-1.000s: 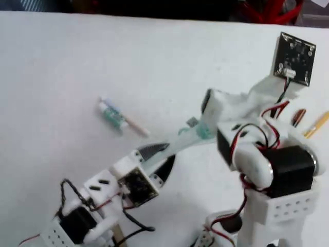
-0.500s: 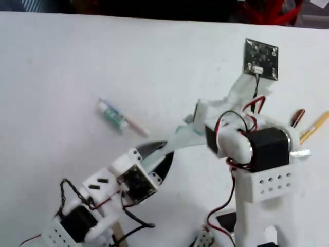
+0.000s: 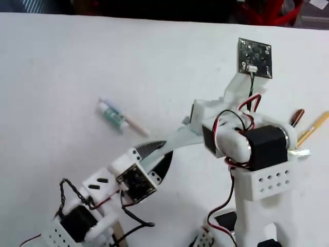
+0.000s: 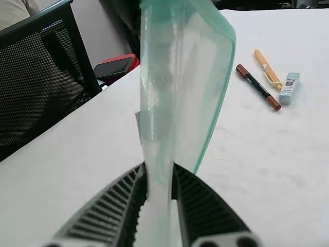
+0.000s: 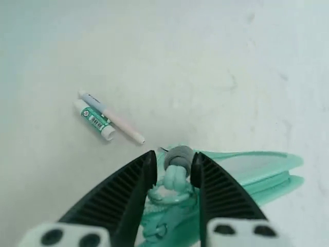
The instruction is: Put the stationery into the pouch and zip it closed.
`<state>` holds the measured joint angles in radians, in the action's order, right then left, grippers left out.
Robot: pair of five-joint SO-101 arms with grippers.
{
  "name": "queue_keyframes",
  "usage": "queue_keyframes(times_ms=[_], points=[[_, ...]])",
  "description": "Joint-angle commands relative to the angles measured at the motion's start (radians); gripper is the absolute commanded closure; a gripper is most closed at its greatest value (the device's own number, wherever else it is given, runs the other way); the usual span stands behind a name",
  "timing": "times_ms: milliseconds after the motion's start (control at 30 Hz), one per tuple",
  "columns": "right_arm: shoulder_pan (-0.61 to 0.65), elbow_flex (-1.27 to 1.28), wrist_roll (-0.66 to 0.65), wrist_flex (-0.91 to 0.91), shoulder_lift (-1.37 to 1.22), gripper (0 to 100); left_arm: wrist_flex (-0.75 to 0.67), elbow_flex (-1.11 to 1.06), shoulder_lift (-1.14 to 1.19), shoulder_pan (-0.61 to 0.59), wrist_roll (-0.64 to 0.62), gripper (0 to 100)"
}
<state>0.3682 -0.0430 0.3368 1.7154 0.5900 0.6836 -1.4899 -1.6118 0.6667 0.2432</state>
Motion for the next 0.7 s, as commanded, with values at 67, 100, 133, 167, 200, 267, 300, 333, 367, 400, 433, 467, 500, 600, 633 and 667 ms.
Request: queue_keyframes(times_ms=[67,100,133,167,200,267,300,333,367,400,433,467,500,600,633,667], points=[[0.042,-0.002,-0.103,0.007,0.01,96.9,0.005,-0.008,0.008,-0.035,0.006,98],[0.042,-0.002,-0.11,0.007,0.01,98.3,0.005,-0.008,0.008,-0.035,0.006,98],[0.042,-0.002,-0.117,0.007,0.01,98.1,0.005,-0.008,0.008,-0.035,0.006,98],[0.042,-0.002,-0.115,0.007,0.01,97.8,0.005,-0.008,0.008,-0.035,0.006,98],[0.041,-0.002,-0.115,0.007,0.01,98.0,0.006,-0.008,0.008,-0.035,0.006,98],[0.041,-0.006,-0.115,0.005,0.01,98.1,0.008,-0.008,0.008,-0.035,0.006,98],[0.041,-0.009,-0.117,0.004,0.01,98.1,0.008,-0.008,0.008,-0.035,0.006,98],[0.041,-0.018,-0.117,0.004,0.012,98.1,0.008,-0.008,0.008,-0.035,0.005,98],[0.039,-0.034,-0.117,0.004,0.012,98.1,0.008,-0.008,0.008,-0.035,0.005,98],[0.031,-0.054,-0.117,0.004,0.012,98.1,0.008,-0.008,0.008,-0.035,0.005,98],[0.013,-0.081,-0.117,0.004,0.012,98.1,0.008,-0.008,0.008,-0.035,0.005,98],[-0.004,-0.112,-0.117,0.004,0.012,98.1,0.009,-0.008,0.008,-0.035,0.005,98],[-0.021,-0.14,-0.117,0.004,0.01,98.1,0.009,-0.008,0.008,-0.036,0.005,98],[-0.058,-0.172,-0.132,0.004,0.005,98.1,0.009,-0.008,0.008,-0.036,0.005,98],[-0.065,-0.169,-0.152,0.005,0.005,98.1,0.009,-0.008,0.008,-0.036,0.005,98],[-0.068,-0.169,-0.164,0.005,0.002,98.1,0.009,-0.006,0.008,-0.036,0.003,98]])
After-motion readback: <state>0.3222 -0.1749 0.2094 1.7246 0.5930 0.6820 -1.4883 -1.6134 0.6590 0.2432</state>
